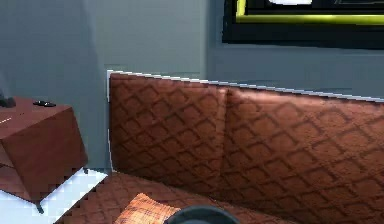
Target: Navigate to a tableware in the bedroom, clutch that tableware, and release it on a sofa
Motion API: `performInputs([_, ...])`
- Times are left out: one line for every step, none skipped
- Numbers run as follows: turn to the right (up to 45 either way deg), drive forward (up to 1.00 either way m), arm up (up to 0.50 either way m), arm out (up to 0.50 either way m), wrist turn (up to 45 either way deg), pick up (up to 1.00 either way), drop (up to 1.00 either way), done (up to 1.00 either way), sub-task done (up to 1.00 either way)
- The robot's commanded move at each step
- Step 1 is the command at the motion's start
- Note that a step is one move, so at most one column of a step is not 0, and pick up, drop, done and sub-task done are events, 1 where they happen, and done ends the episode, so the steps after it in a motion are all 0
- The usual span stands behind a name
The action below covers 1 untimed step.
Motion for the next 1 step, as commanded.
performInputs([45.0, 0.00, 0.00, 0.00, 0.0, 0.00, 0.00, 0.00, 0.00])
